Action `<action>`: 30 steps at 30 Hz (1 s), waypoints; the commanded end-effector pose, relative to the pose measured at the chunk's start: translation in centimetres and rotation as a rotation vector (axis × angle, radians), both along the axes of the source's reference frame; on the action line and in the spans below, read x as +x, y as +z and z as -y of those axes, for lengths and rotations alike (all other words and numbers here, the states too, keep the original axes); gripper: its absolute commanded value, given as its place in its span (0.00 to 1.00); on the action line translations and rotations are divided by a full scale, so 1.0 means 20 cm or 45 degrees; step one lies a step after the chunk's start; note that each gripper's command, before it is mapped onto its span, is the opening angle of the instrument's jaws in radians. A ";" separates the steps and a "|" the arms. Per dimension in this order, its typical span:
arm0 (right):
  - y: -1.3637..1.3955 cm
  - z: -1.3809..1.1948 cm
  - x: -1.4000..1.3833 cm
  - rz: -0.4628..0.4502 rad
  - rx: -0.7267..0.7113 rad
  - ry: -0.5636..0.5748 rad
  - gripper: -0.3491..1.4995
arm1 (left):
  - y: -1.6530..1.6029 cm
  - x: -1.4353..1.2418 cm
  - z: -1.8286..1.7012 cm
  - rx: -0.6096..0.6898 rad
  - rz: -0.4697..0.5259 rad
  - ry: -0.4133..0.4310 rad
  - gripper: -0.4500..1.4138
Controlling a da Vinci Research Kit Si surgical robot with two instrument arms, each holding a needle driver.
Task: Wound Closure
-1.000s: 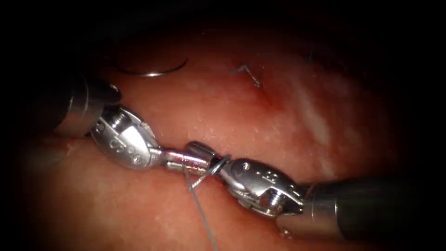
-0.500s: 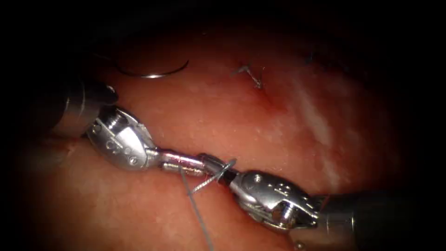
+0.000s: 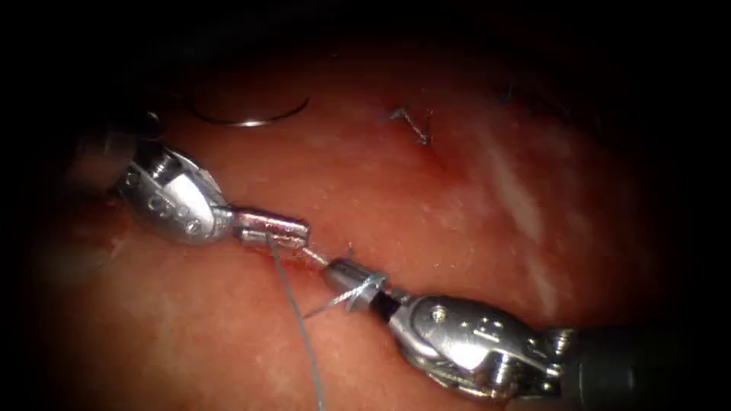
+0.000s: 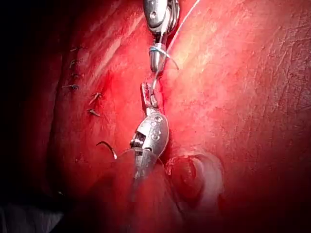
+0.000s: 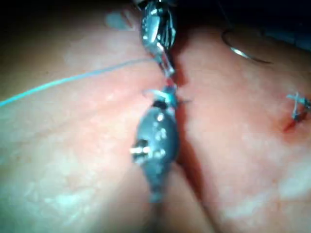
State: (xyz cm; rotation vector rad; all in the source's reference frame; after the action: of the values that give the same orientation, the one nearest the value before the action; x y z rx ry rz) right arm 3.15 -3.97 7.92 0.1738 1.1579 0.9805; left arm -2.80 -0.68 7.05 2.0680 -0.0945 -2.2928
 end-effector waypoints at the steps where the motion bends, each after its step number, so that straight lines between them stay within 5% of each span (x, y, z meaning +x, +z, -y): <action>1: 0.003 0.002 0.005 -0.004 -0.001 -0.007 0.00 | 0.004 -0.003 -0.004 0.001 0.002 -0.003 0.00; 15: -0.004 0.012 0.019 -0.025 -0.015 -0.069 0.00 | 0.007 -0.015 -0.030 0.026 -0.034 -0.042 0.00; 30: -0.013 0.019 0.025 -0.022 -0.034 -0.082 0.00 | 0.021 -0.001 -0.074 0.048 -0.088 -0.118 0.00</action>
State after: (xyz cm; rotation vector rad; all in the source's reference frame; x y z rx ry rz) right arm 3.57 -4.33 7.62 0.1970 1.1722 0.9081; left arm -2.80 0.83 7.44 2.0379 -0.1514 -2.4499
